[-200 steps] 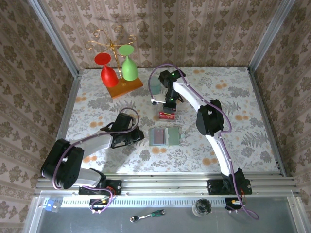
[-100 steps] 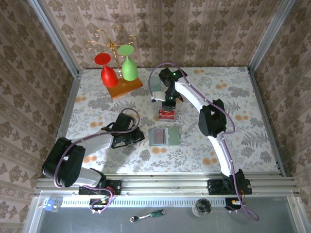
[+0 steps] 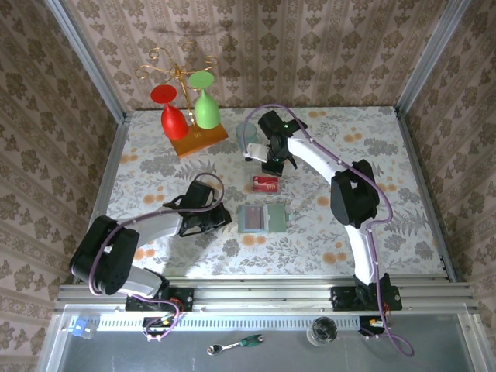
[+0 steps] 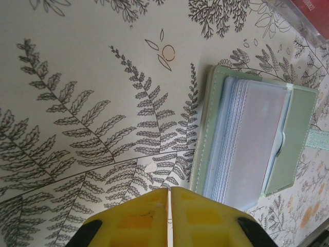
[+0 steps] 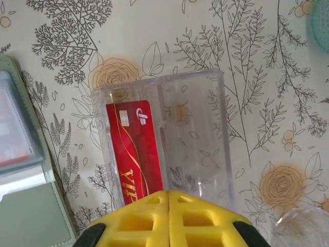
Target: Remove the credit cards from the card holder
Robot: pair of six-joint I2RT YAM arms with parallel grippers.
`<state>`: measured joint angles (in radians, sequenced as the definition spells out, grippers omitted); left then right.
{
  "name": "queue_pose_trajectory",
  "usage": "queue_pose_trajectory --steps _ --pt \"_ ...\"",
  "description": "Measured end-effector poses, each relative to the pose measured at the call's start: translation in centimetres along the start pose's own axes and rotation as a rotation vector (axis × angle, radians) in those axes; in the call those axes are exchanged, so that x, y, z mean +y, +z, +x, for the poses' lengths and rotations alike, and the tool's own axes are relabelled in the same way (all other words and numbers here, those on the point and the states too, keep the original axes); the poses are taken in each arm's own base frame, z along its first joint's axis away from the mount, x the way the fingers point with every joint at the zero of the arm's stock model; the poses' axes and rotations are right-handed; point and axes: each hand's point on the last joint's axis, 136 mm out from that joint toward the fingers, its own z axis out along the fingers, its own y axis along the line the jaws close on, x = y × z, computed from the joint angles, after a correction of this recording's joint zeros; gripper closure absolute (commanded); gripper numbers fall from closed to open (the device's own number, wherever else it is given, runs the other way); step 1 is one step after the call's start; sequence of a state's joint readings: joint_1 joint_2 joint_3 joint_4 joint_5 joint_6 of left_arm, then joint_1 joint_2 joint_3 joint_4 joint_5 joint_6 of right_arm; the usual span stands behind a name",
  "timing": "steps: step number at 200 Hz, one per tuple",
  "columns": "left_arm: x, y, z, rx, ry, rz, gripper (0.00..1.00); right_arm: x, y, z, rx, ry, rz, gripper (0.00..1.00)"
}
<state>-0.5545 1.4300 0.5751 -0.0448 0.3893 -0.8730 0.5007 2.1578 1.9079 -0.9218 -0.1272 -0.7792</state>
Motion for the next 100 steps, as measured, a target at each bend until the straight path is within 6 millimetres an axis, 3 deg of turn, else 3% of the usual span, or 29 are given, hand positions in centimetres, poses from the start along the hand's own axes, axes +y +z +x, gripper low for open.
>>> queue_pose_trajectory --steps 61,100 --pt "-0.8 0.9 0.3 0.012 0.015 0.013 0.92 4.0 -2.7 -1.4 -0.133 0.240 0.039 0.85" --pt "-1.3 1.4 0.2 0.016 0.023 0.019 0.94 7.1 -3.0 -1.2 -0.212 0.540 0.009 0.83"
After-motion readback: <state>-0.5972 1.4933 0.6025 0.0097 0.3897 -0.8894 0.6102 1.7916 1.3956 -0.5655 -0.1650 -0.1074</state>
